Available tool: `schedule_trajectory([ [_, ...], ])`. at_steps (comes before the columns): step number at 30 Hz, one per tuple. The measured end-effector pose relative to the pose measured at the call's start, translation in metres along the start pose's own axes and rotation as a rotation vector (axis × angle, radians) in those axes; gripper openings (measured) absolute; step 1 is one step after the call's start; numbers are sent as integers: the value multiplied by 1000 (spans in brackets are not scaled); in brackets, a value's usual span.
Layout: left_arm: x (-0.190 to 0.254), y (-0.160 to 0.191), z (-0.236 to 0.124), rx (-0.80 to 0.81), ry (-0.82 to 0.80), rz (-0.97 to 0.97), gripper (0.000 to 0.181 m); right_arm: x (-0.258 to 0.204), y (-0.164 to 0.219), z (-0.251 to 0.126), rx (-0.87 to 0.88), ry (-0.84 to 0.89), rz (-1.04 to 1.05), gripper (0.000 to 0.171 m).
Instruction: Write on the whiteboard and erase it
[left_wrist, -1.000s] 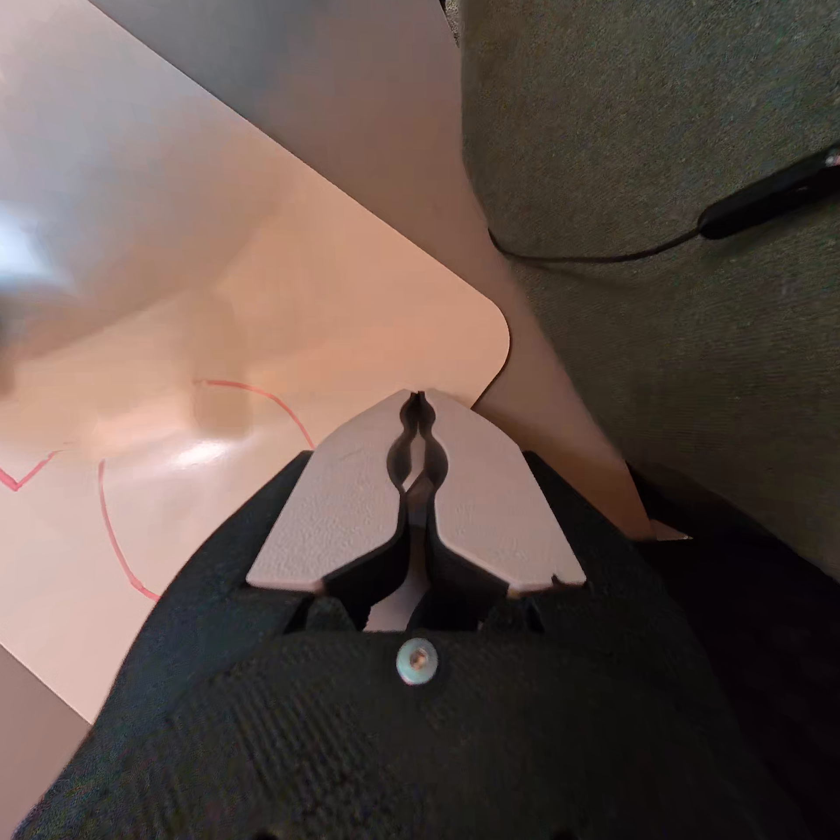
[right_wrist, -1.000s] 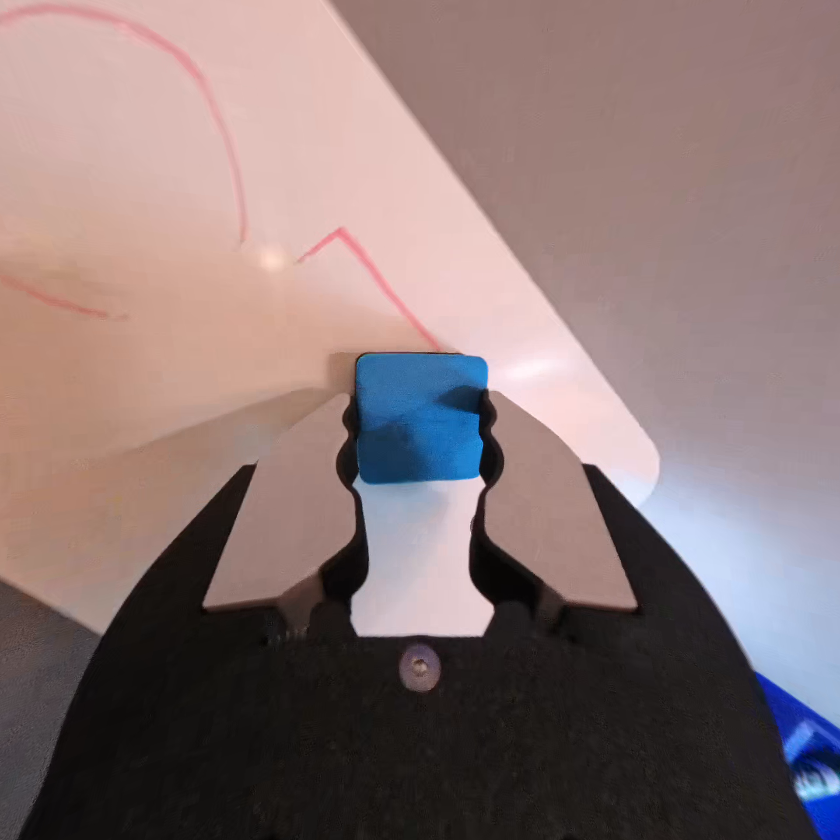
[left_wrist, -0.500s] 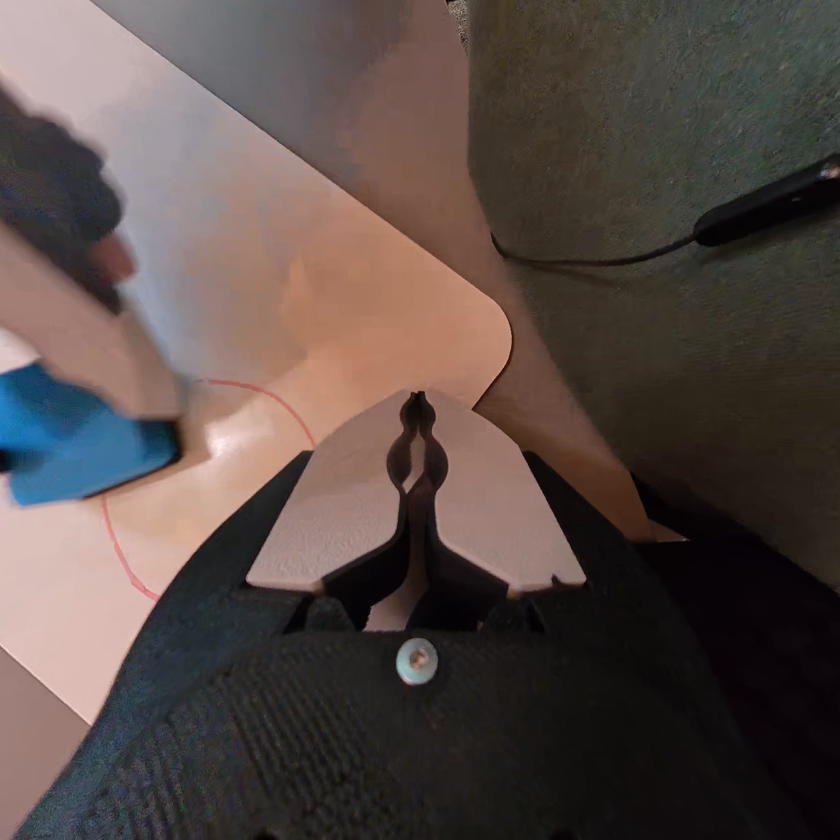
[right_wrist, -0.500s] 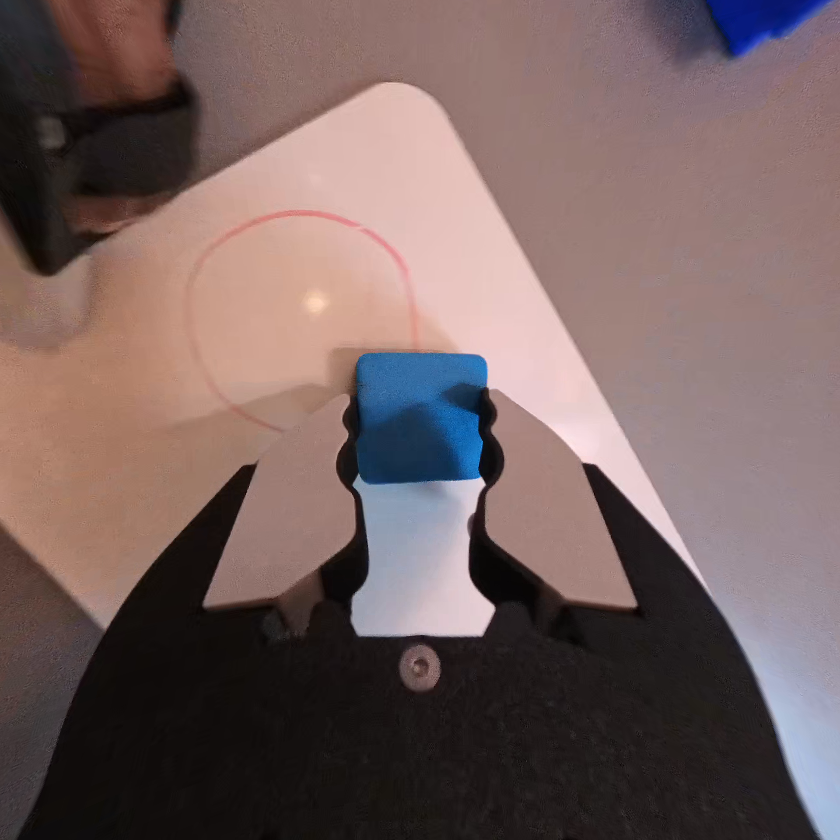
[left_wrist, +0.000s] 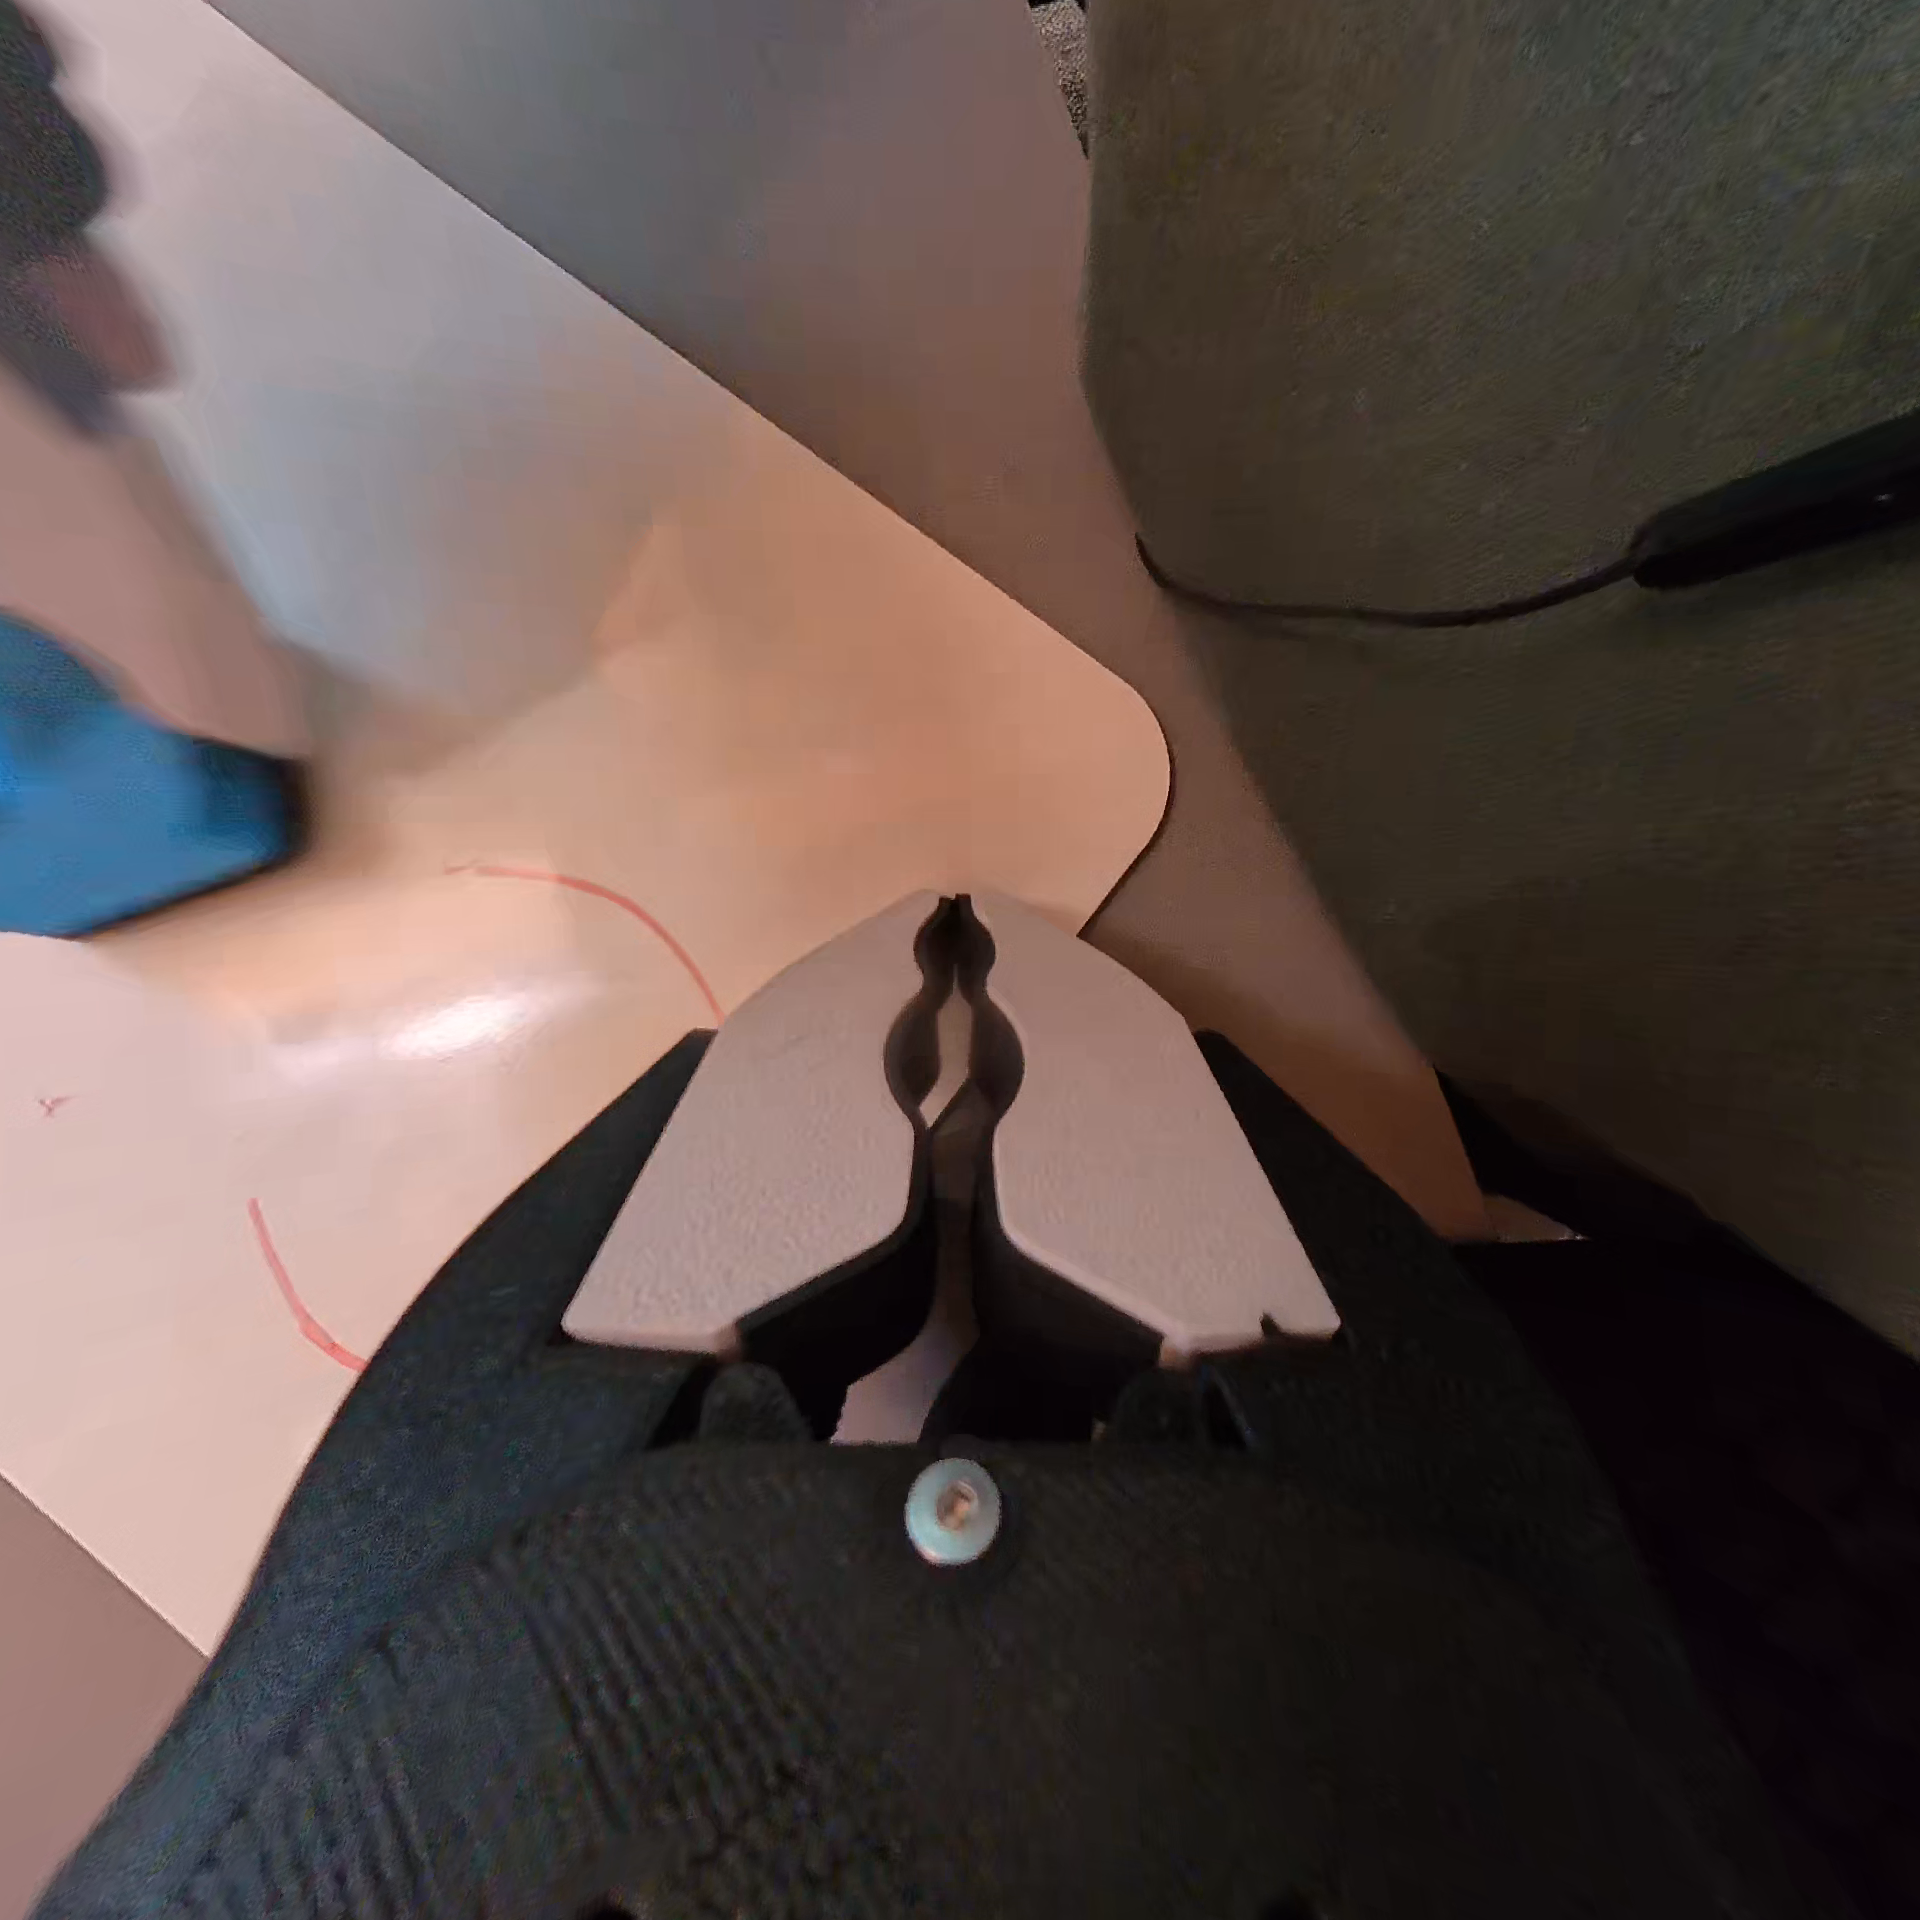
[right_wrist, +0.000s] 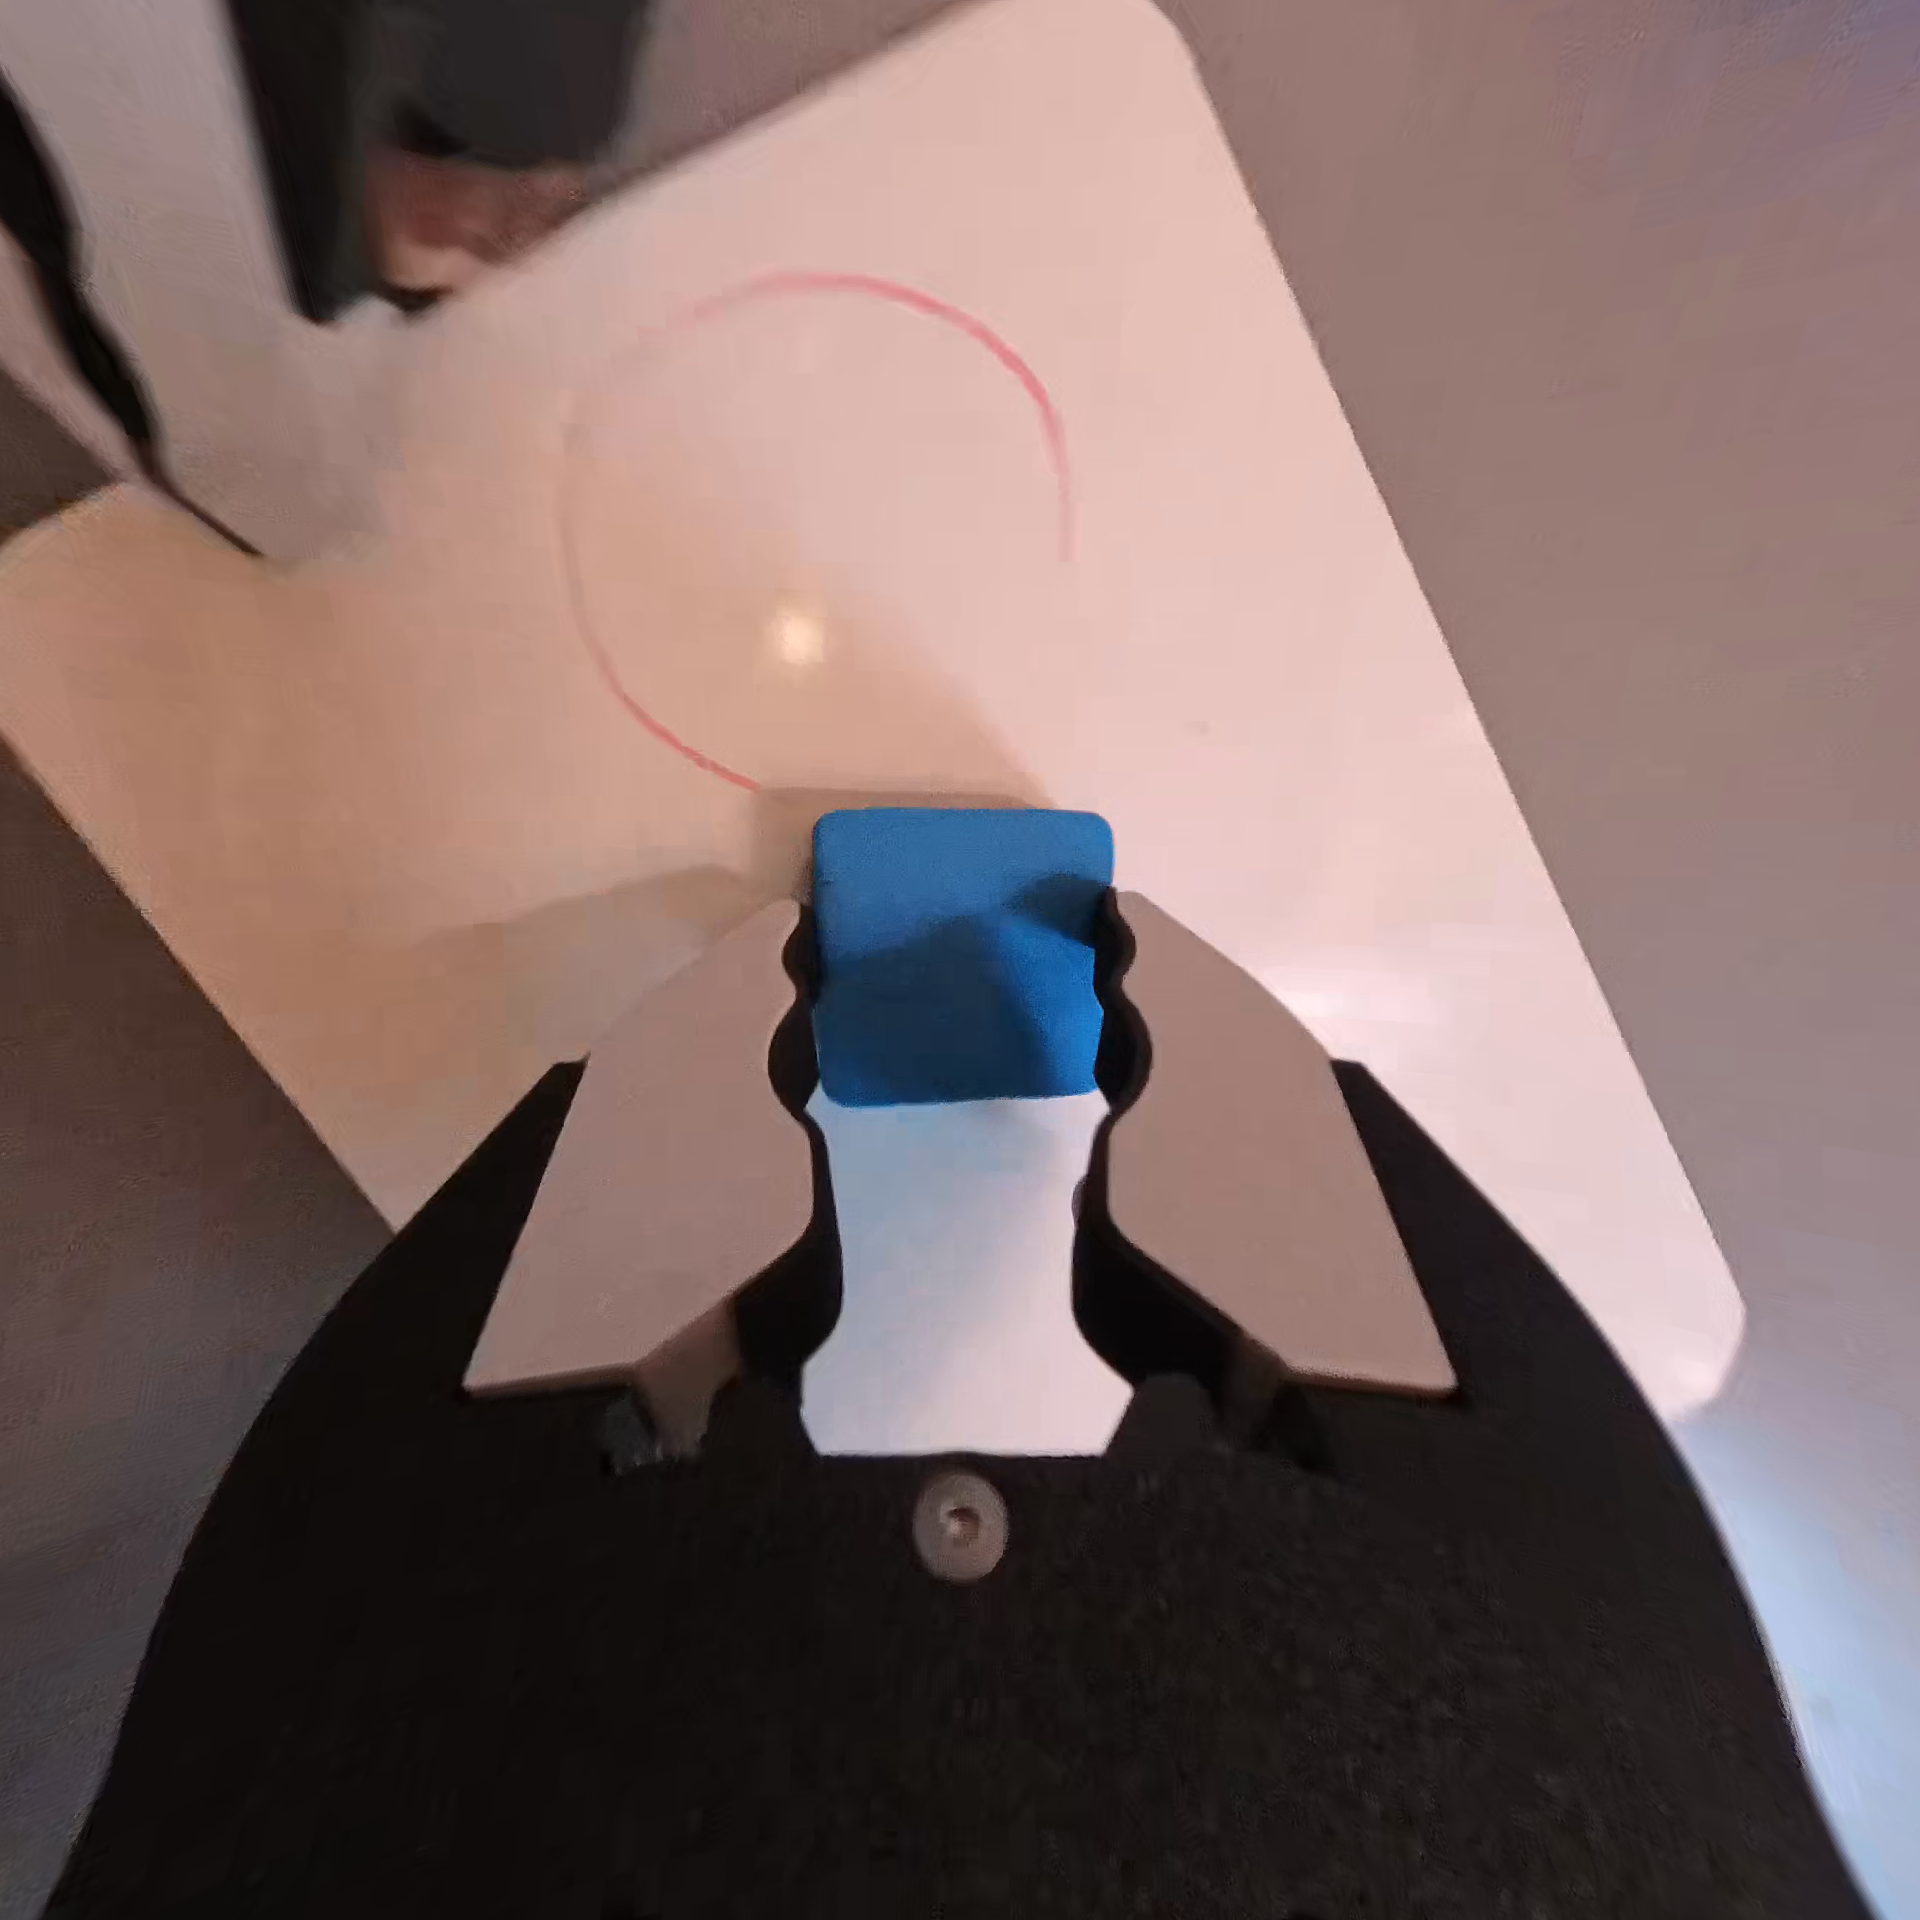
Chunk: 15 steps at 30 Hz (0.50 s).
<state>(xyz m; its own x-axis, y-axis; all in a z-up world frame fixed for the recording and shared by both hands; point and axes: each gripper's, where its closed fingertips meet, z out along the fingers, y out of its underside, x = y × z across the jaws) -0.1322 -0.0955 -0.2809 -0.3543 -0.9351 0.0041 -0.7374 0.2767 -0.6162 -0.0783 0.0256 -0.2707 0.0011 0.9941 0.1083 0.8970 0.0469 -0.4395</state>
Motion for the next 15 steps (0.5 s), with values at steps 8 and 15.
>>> schedule_trajectory([
  [8,-1,-1,0,0,-2,-4,1,18,-38,22,80,67,-2,52],
  [15,-2,-1,-1,-35,-43,3,1,65,34,-7,-26,173,176,52],
])
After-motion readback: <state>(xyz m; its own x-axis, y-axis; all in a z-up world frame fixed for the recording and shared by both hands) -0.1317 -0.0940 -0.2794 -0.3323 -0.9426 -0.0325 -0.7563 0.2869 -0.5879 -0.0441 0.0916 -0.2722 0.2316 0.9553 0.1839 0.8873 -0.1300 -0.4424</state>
